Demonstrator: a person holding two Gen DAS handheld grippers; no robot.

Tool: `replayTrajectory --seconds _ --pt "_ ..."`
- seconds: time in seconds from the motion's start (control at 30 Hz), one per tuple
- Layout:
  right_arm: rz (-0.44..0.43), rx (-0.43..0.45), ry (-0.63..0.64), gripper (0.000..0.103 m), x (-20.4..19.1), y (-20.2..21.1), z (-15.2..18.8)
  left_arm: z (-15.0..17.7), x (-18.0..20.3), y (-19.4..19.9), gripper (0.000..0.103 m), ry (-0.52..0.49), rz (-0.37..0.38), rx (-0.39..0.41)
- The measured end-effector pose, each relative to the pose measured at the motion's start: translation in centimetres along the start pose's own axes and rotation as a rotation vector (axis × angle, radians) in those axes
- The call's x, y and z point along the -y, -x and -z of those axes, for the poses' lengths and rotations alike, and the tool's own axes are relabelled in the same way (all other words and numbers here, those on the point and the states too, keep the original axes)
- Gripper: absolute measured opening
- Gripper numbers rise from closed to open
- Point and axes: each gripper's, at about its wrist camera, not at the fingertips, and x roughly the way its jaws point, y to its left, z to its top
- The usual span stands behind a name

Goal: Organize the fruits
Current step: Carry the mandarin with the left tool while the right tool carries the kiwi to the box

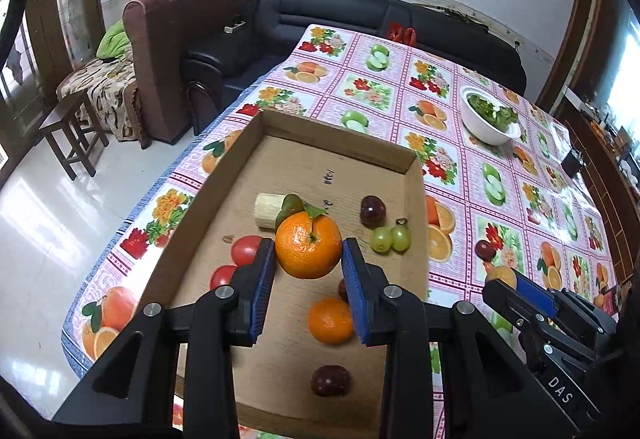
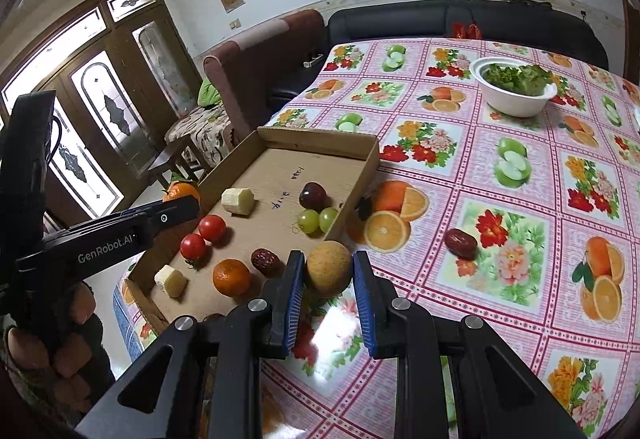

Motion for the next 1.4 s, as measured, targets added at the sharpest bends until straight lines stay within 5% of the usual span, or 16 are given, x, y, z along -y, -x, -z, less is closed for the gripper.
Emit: replayTrajectory --seconds 0.8,1.4 --pt "-0.051 -0.041 0.024 0.025 -2.0 -7.1 -6.0 -4.5 -2.8 -5.5 0.031 0.05 -0.023 -0.08" --pt "0.027 -0.17 0.021 0.025 -0.4 -16.0 -9.0 -7.7 -2.3 -13.1 0.032 0.075 -0.108 -0.202"
